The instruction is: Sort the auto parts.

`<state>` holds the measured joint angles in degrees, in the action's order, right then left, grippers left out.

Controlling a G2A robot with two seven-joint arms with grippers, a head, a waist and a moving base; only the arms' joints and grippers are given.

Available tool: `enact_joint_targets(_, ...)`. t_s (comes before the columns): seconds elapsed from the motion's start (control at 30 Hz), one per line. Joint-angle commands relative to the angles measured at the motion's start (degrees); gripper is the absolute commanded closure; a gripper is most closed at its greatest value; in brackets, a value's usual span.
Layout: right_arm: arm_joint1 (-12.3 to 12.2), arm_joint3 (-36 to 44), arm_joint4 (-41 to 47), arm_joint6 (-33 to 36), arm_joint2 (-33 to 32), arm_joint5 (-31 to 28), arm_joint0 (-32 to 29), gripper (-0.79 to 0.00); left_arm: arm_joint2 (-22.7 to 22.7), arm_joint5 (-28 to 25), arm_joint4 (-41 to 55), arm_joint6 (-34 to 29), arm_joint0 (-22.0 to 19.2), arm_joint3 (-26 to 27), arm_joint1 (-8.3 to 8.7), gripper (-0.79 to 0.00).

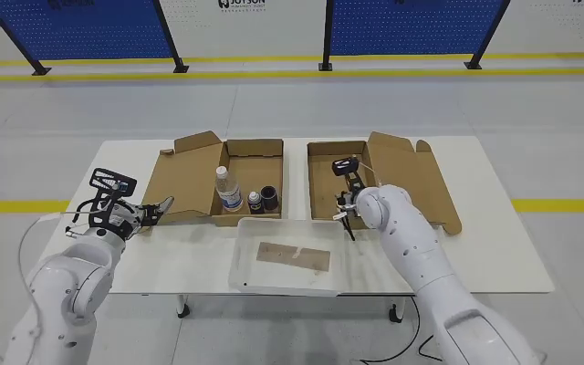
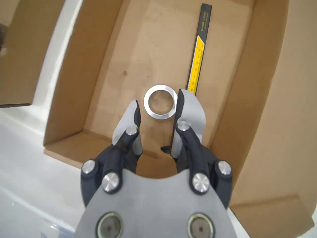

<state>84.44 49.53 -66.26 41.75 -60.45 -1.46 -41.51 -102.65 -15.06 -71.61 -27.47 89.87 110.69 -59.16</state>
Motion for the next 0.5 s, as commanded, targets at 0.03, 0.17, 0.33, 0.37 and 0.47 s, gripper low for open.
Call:
enact_joint_targets(0.03,-0.32,4.3,1.91,-1.78,-1.64,-0.46,-1.13,-0.785,0.0,0.0,0.0,0.0,0.0,0.0,0.0,-0.785)
enact_joint_targets(0.17,-0.99,13.27,4.92,-4.2,-4.72,-0.59,-4.49,-0.785,0.0,0.0,0.0,0.0,0.0,0.0,0.0,-0.785)
enact_joint_targets(0.33,-2.07,26.22,8.54,-6.72,-9.86,0.11,-10.74,-0.785,0.0,0.0,0.0,0.0,0.0,0.0,0.0,-0.785)
enact_joint_targets(0.37,-2.27,28.74,9.03,-7.14,-10.79,0.23,-12.04,-0.785,0.0,0.0,0.0,0.0,0.0,0.0,0.0,-0.785)
enact_joint_targets(0.47,-2.78,35.77,10.25,-7.8,-13.45,1.76,-16.02,-0.785,0.0,0.0,0.0,0.0,0.0,0.0,0.0,-0.785)
